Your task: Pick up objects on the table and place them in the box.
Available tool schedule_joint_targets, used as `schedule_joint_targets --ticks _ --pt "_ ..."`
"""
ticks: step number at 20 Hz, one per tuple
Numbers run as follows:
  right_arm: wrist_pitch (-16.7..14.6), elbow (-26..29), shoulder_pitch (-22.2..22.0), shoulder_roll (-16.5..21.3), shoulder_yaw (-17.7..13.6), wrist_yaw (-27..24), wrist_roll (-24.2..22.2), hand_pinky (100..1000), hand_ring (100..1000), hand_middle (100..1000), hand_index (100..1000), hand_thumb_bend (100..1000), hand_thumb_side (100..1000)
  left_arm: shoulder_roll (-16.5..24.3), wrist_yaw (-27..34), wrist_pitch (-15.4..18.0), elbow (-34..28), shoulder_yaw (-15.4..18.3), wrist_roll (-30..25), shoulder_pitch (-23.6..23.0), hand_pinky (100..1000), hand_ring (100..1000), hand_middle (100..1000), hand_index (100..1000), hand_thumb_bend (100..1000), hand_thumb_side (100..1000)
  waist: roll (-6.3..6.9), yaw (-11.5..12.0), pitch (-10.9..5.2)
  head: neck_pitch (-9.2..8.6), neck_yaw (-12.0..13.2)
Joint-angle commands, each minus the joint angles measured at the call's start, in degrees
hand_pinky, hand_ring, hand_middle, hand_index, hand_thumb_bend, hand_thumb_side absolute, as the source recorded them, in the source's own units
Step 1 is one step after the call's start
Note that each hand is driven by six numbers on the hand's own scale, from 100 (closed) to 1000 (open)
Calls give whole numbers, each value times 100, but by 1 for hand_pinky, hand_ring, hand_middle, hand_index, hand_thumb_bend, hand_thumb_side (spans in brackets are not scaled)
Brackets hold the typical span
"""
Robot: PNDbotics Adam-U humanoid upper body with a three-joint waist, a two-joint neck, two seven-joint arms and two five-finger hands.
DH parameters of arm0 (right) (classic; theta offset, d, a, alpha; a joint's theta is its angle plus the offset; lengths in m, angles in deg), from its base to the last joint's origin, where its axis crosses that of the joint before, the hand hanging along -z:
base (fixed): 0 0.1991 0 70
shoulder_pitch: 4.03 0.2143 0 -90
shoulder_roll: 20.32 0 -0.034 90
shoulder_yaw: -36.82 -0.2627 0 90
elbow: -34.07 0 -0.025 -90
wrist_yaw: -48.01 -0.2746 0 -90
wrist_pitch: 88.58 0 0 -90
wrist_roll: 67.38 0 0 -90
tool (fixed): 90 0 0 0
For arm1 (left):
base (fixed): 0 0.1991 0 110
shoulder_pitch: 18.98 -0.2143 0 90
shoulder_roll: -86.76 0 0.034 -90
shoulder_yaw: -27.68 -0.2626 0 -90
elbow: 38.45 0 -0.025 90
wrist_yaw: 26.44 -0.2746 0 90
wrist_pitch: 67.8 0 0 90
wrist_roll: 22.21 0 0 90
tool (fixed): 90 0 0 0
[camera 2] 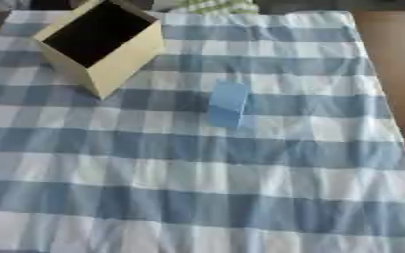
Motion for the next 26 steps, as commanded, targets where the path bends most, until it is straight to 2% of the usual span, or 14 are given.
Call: schedule_joint_targets --ticks 1,5,8,11,14,18,21,22,23,25,26 --pt "134 -146 275 362 131 365 -177 791 821 829 911 100 999 111 -25 5 -79 60 16 12 618 714 770 857 173 630 -8 19 -129 44 -26" --pt "189 -610 879 640 762 1106 -712 813 842 842 911 100 1000 136 -11 -9 -79 23 -17 14 618 714 770 857 168 634 -27 46 -145 31 -75" --pt "124 -1114 1395 679 1263 1646 -1181 823 855 849 912 100 1000 161 5 -16 -79 -4 -49 22 618 714 770 856 165 636 -35 66 -153 41 -99" --pt "-57 -1640 1895 606 1727 2108 -1678 837 874 864 916 100 1000 171 17 -28 -79 -27 -78 13 618 713 770 856 159 643 -41 74 -155 46 -109" --pt "-407 -2138 2309 412 2072 2423 -2165 850 892 875 930 100 1000 177 27 -38 -79 -46 -104 12 618 713 770 856 158 645 -51 68 -158 40 -110" --pt "-862 -2859 2777 51 2386 2691 -2853 865 910 878 942 100 963 179 46 -57 -79 -73 -138 20 617 713 770 856 154 649 -52 57 -167 25 -106" --pt "-1144 -3379 3050 -226 2538 2898 -3336 872 919 886 954 153 935 172 62 -71 -79 -87 -160 21 617 713 770 856 152 652 -49 53 -171 15 -105" --pt "-1234 -3537 3116 -308 2576 2971 -3480 881 929 895 965 210 913 172 68 -73 -79 -92 -168 25 617 713 770 855 150 654 -48 54 -171 12 -110" --pt "-1324 -3695 3177 -384 2599 3040 -3613 881 929 895 967 217 911 170 73 -76 -79 -96 -175 27 617 713 770 855 150 654 -46 54 -172 11 -112" --pt "-1490 -3996 3269 -528 2625 3174 -3838 882 934 892 974 300 846 164 82 -82 -79 -101 -186 27 617 712 770 855 149 656 -43 57 -169 7 -113" --pt "-1570 -4140 3308 -597 2633 3222 -3938 882 937 896 975 301 856 162 85 -84 -79 -104 -192 27 617 712 770 855 147 658 -42 59 -168 6 -114"
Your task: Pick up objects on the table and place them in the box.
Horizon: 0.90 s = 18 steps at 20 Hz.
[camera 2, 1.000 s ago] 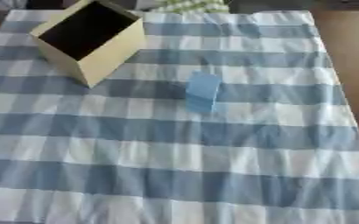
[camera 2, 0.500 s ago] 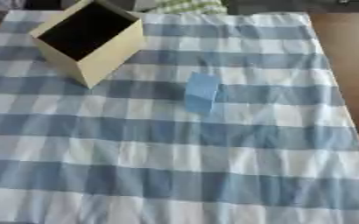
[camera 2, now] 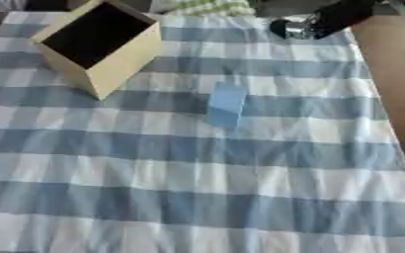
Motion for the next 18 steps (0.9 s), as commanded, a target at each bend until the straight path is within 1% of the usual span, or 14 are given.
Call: schedule_joint_targets --ticks 1,2,5,7,10,11,12,14,16,18 --pt "-265 -439 236 -118 -16 196 -345 882 937 896 975 301 856 157 35 -4 -79 -5 -36 40 617 712 770 855 147 658 14 -2 -132 8 -11" --pt "-345 -570 279 -186 -10 236 -430 882 940 898 974 322 824 156 39 -6 -79 -10 -43 43 617 712 770 855 147 659 14 0 -131 9 -12" --pt "-576 -906 387 -373 -1 334 -626 880 940 893 975 351 791 144 52 -13 -79 -16 -58 48 617 712 770 855 147 661 17 1 -127 6 -22" --pt "-711 -1098 427 -494 11 398 -743 874 936 884 981 386 705 134 58 -20 -79 -21 -67 48 617 712 770 855 145 663 21 9 -125 11 -31" --pt "-846 -1261 459 -626 15 490 -800 873 932 875 990 421 669 123 69 -26 -79 -23 -75 51 617 712 770 854 145 663 25 21 -124 22 -32" --pt "-866 -1288 463 -660 23 521 -808 873 931 875 992 422 656 120 73 -29 -79 -26 -78 53 617 711 770 854 144 664 25 24 -124 26 -34" --pt "-873 -1306 465 -693 29 552 -799 873 929 878 998 417 617 116 78 -33 -79 -30 -82 55 617 711 770 854 143 666 25 24 -124 27 -37" --pt "-866 -1334 459 -766 61 640 -780 862 915 882 1000 417 574 103 89 -44 -79 -40 -96 62 617 711 770 854 143 668 26 26 -125 31 -35" --pt "-827 -1360 447 -840 82 741 -772 855 899 877 1000 428 567 94 99 -50 -79 -46 -111 65 617 711 770 853 142 669 29 31 -126 34 -37" --pt "-780 -1371 420 -923 98 825 -761 852 893 873 1000 428 587 86 107 -56 -79 -49 -123 66 617 711 768 850 140 671 34 36 -125 36 -46"
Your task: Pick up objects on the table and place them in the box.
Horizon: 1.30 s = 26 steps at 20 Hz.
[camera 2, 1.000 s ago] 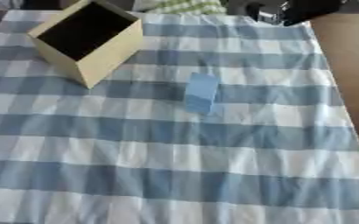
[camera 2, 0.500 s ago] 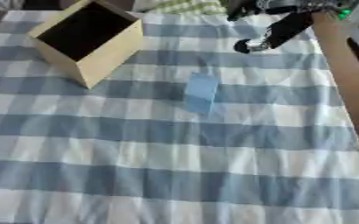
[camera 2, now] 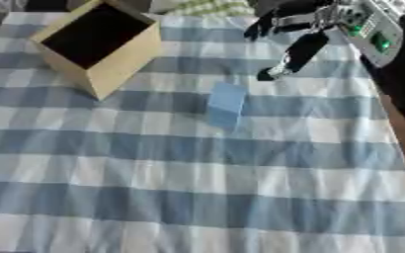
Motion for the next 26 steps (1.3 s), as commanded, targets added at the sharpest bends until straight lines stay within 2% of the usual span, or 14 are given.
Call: schedule_joint_targets --ticks 1,9,14,19,22,26 --pt "-640 -12 114 -40 6 134 -684 853 892 871 1000 429 591 85 40 -4 -79 13 -40 60 617 710 768 850 139 672 21 18 -124 42 -21" --pt "-621 237 4 -152 194 -210 -910 853 883 861 1000 384 586 67 54 -33 -79 -1 -83 67 617 710 767 847 133 678 15 31 -111 40 -14" --pt "-443 467 -60 -193 310 -453 -1105 855 891 867 1000 393 650 53 68 -48 -79 -16 -118 85 617 709 767 844 128 684 5 46 -105 29 -14" --pt "-328 586 -128 -199 353 -549 -1143 855 891 865 1000 366 672 53 61 -54 -79 -8 -139 73 617 709 767 842 126 685 5 62 -100 62 -4" --pt "-232 791 -140 -108 347 -668 -1144 854 890 862 1000 337 683 52 52 -58 -79 0 -138 62 617 709 767 841 125 689 -9 52 -103 74 -5" --pt "35 1220 -200 -3 525 -920 -1144 862 898 865 1000 347 719 40 37 -76 -79 0 -149 57 617 708 766 838 126 689 -26 45 -107 95 4"
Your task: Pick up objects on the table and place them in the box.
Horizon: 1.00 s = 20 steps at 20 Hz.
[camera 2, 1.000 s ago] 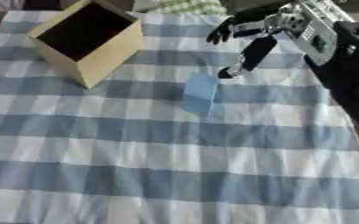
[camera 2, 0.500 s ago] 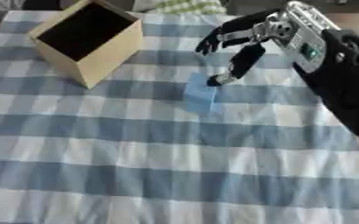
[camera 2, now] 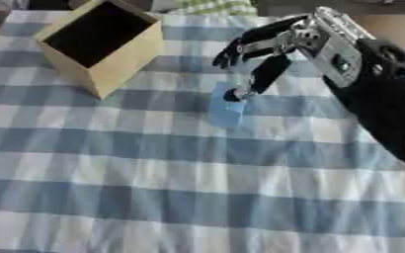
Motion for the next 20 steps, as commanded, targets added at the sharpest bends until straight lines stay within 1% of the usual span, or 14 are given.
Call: schedule_joint_targets --ticks 1,5,9,16,20 --pt "-401 403 49 226 90 -177 -629 865 901 867 1000 357 723 93 -14 -2 -79 34 -32 30 617 708 766 838 126 690 8 -5 -110 44 17" --pt "-214 648 -21 276 226 -84 -629 873 913 875 1000 407 726 87 -14 -14 -79 33 -41 19 618 707 766 837 125 695 -3 -5 -110 37 14" --pt "-236 649 -85 256 234 121 -629 873 916 877 1000 425 720 66 -15 -19 -79 32 -53 11 618 707 765 836 125 699 -1 6 -107 36 10" --pt "-280 560 -152 219 100 410 -615 876 921 880 1000 432 724 45 -7 -31 -79 18 -84 16 617 705 763 833 121 706 5 16 -87 1 10" --pt "-288 574 -176 253 6 566 -438 880 925 883 1000 451 747 40 -11 -33 -79 21 -99 5 618 707 764 832 117 709 13 12 -76 -19 -2"
